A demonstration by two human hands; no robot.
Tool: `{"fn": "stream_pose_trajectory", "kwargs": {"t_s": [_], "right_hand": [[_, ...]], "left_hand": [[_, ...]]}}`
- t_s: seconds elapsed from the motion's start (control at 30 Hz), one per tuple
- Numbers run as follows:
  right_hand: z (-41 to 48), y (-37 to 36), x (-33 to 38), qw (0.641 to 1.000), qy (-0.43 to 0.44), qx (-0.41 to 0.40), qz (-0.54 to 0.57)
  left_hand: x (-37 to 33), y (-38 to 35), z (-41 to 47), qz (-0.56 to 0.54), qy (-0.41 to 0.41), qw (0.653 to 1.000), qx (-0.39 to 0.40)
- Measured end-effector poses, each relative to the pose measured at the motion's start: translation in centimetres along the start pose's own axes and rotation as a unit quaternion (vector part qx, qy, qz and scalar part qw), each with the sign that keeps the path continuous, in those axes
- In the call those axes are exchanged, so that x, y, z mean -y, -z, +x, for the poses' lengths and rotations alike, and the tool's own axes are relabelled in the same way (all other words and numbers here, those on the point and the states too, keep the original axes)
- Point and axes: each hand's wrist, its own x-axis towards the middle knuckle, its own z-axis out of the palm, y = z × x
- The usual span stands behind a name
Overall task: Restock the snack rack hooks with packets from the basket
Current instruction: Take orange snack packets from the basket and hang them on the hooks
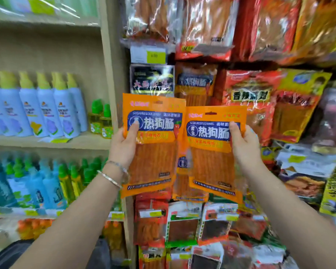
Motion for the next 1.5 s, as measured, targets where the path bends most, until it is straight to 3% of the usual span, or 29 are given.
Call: {"fn": "stream_pose_trajectory", "kwargs": {"t_s": [0.17,0.3,0.6,0.77,0.9,1.0,1.1,1.23,1.4,1.5], "right_hand": [[7.7,-0.4,1.4,0.997,-0.031,-0.040,0.064],[12.4,-1.9,2.2,0.990,-0.045,-0.027,0.132],[18.4,-5.2,1.8,0.992,-0.044,-0.005,0.116],[18.9,-6.2,0.7,0.996,-0.031,-0.001,0.085],[18.2,-5.8,-0.7,0.997,0.067,-0.034,-0.035],[16.9,-5.0,-1.5,0.990,0.123,-0.032,-0.057],[14.9,-4.5,-2.0,0.984,0.152,-0.093,-0.020],[13.6,-4.9,-1.4,0.990,0.057,0.003,0.132],[13.5,-5.0,-0.7,0.990,0.048,0.019,0.134],[14.0,-4.4,0.1,0.988,0.101,-0.012,0.119]], "left_hand": [[-2.5,-2.3,3.6,-0.010,-0.057,0.998,-0.001],[-2.7,-3.9,6.5,-0.056,-0.051,0.997,-0.005],[-2.0,-7.1,10.8,-0.121,-0.050,0.990,0.052],[-1.5,-8.1,11.7,-0.145,-0.026,0.985,0.095],[-1.4,-9.0,11.7,-0.138,-0.028,0.985,0.101],[-1.2,-9.6,11.8,-0.129,-0.026,0.988,0.086],[-1.3,-10.6,11.6,-0.129,-0.023,0.987,0.092],[-1.6,-12.1,10.6,-0.116,-0.047,0.987,0.103],[-2.1,-13.3,10.2,-0.108,-0.077,0.982,0.134],[-3.3,-13.4,10.7,-0.126,-0.143,0.972,0.138]]}}
